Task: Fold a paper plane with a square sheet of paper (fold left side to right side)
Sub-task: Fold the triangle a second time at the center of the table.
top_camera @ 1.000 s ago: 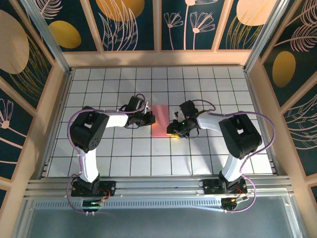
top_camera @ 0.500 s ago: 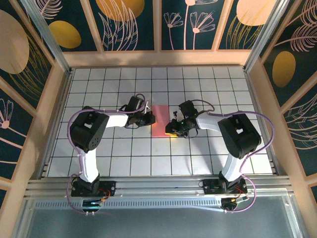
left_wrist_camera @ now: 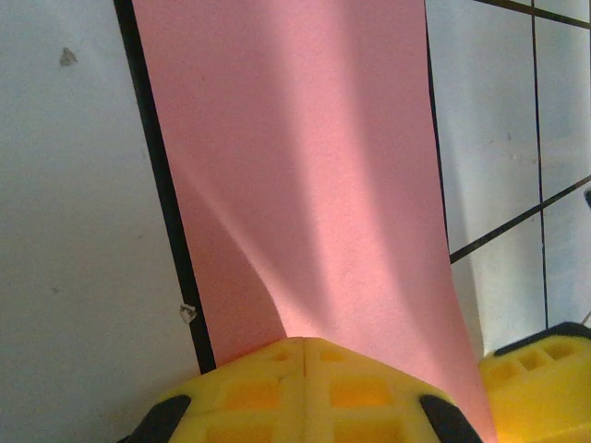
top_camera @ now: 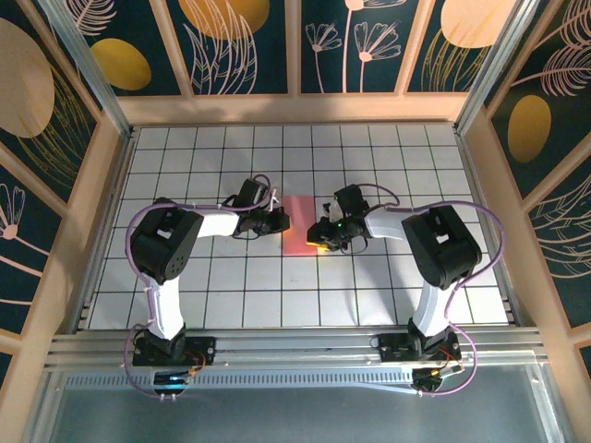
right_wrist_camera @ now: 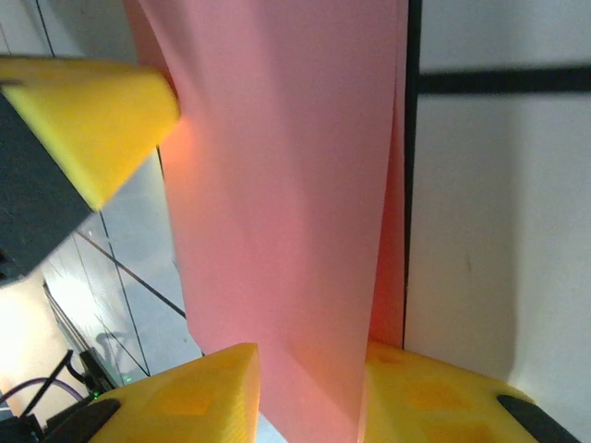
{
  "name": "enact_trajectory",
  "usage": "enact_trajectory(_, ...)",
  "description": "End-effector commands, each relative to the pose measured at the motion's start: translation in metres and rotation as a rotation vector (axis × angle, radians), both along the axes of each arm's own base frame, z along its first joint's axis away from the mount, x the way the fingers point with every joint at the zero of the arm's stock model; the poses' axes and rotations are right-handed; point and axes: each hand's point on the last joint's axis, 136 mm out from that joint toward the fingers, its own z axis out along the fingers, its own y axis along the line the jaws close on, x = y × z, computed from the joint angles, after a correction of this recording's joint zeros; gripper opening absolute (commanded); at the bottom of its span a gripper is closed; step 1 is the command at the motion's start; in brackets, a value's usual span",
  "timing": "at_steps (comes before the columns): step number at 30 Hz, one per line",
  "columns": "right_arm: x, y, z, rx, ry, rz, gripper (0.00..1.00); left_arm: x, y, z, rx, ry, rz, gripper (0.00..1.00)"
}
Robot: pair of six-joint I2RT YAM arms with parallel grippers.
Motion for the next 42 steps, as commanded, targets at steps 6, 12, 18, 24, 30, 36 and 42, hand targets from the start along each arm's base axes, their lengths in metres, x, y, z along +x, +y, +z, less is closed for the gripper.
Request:
enact_trajectory(6,0.042,0.007,0.010,0.074,-0.058,-0.034,0.32,-0.016,0.005,-0.014,0.040,0.039,-0.022,0.00)
enact_trajectory(12,0.064,0.005,0.007,0.089,-0.069,-0.049,0.31,-0.016,0.004,-0.012,0.036,0.034,-0.023,0.00)
enact_trajectory(18,0.071,0.004,-0.001,0.080,-0.062,-0.053,0.27,-0.014,0.002,-0.006,0.019,0.023,-0.022,0.02)
enact_trajectory(24,0.068,-0.001,-0.004,0.070,-0.052,-0.060,0.11,-0.011,0.004,0.016,0.003,-0.039,-0.005,0.15)
enact_trajectory(30,0.062,-0.003,0.002,0.068,-0.018,-0.079,0.01,-0.018,0.016,0.064,0.022,-0.215,-0.021,0.34)
enact_trajectory(36,0.058,-0.007,0.005,0.056,0.014,-0.104,0.00,-0.050,0.016,0.086,0.182,-0.388,-0.101,0.44)
enact_trajectory(42,0.055,-0.007,0.007,0.068,0.029,-0.121,0.00,-0.085,-0.014,0.082,0.347,-0.499,-0.243,0.56)
